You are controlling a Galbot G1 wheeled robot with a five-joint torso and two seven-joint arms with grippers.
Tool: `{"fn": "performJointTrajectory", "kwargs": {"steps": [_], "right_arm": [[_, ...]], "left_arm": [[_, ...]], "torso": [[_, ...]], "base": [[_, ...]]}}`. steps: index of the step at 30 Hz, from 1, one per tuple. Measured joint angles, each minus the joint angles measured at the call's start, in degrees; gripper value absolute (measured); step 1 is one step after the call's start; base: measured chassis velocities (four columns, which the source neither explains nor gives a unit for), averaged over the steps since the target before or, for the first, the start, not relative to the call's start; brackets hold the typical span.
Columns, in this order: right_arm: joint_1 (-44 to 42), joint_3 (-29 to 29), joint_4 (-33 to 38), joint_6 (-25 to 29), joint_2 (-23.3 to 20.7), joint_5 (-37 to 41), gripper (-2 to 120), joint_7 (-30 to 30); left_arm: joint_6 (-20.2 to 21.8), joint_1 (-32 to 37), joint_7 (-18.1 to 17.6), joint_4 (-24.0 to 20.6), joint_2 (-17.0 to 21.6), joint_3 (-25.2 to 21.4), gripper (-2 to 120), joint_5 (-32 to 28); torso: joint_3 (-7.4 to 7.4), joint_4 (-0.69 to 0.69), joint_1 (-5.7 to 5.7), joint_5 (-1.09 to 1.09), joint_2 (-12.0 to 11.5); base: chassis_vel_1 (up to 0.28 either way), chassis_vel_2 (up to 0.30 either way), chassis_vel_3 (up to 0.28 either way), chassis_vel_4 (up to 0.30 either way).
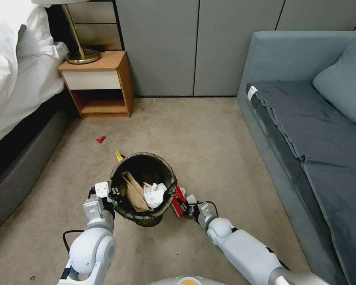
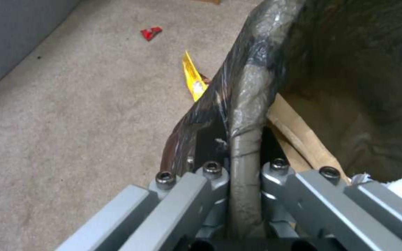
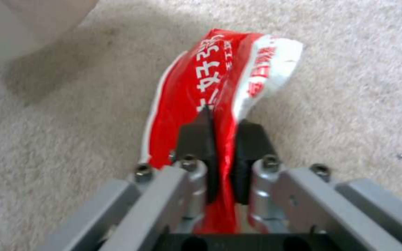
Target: Pick up the trash bin, then pick up the garbage from the floor and place it into the trash bin.
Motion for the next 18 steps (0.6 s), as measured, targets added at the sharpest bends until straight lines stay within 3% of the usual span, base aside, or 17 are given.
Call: {"fn": "performJointTrajectory", "kwargs": {"steps": [1, 8, 18], "right_arm": [[0.2, 0.2, 0.0, 0.2, 0.1, 0.0, 1, 0.1], [0.2, 1.7, 0.6, 1.3, 0.1, 0.0, 1, 0.7], [-4.6, 6.8, 8.5, 2.6, -1.4, 3.0, 1, 2.4]], "left_arm": [[0.0, 0.0, 0.0, 0.0, 0.0, 0.1, 0, 0.0], [0.0, 0.0, 0.0, 0.0, 0.1, -0.1, 0, -0.1], [0.0, -0.8, 0.0, 0.7, 0.7, 0.0, 0, -0.8]], "torso": [[0.00, 0.00, 0.00, -0.01, 0.0], [0.00, 0.00, 0.00, -0.01, 0.0], [0.00, -0.01, 0.00, 0.00, 0.0]], "base": [[0.000, 0.000, 0.000, 0.000], [0.000, 0.000, 0.000, 0.000], [0.000, 0.000, 0.000, 0.000]]}}
